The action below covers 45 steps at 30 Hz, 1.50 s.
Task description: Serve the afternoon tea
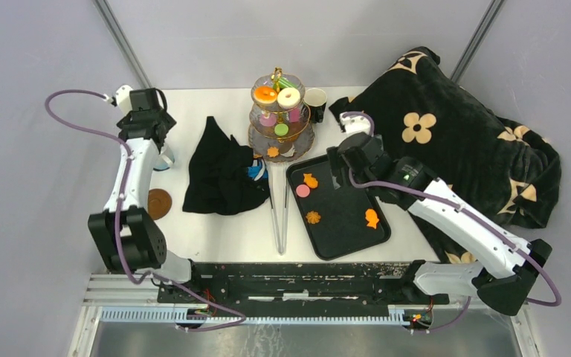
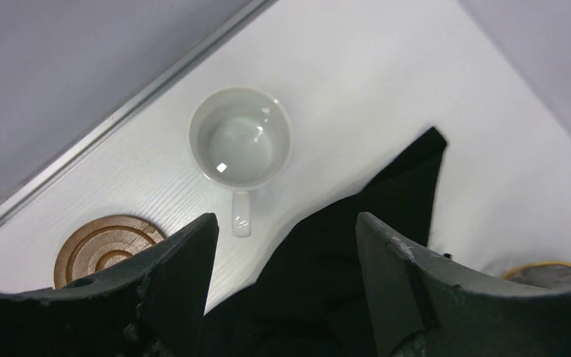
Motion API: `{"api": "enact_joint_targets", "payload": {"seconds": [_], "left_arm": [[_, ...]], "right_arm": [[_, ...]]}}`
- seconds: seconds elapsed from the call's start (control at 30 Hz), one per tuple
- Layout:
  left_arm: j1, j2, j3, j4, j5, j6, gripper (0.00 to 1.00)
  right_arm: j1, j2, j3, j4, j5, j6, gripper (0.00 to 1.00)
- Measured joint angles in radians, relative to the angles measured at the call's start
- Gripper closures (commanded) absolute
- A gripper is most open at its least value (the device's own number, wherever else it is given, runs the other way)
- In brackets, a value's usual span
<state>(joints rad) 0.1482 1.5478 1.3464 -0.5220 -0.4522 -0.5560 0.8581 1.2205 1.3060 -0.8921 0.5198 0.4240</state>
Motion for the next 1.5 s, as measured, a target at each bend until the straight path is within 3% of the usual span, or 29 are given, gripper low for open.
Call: {"api": "enact_joint_targets", "payload": {"seconds": [0.2, 0.43, 0.5, 0.7, 0.97, 1.2, 1.5], "left_arm": [[-0.069, -0.191, 0.018, 0.001, 0.092, 0.06, 0.17], [-0.331, -0.366, -0.029, -0.005, 0.285, 0.077, 0.12], [-0.361, -0.42, -0.068, -0.003, 0.33, 0.077, 0.12], [-0.364, -0.615, -0.234, -0.017, 0.419, 0.067, 0.12], [-0.365, -0.768, -0.306, -0.03, 0.409, 0.064, 0.11], [-0.364, -0.763, -0.306, -0.03, 0.367, 0.065, 0.11], [-0.364, -0.736, -0.306, -0.03, 0.366, 0.064, 0.12]], "right_arm": [[-0.171, 0.032, 0.085, 0.027, -0.097, -0.047, 0.15], [-0.331, 0.269, 0.16, 0.193, -0.251, -0.023, 0.16], [-0.357, 0.362, 0.19, 0.217, -0.263, -0.005, 0.16], [-0.412, 0.654, 0.386, 0.271, -0.315, 0.005, 0.17], [-0.476, 0.889, 0.573, 0.322, -0.382, -0.008, 0.19], [-0.499, 1.005, 0.677, 0.325, -0.419, -0.055, 0.21], [-0.494, 1.152, 0.835, 0.33, -0.443, -0.078, 0.31]]}}
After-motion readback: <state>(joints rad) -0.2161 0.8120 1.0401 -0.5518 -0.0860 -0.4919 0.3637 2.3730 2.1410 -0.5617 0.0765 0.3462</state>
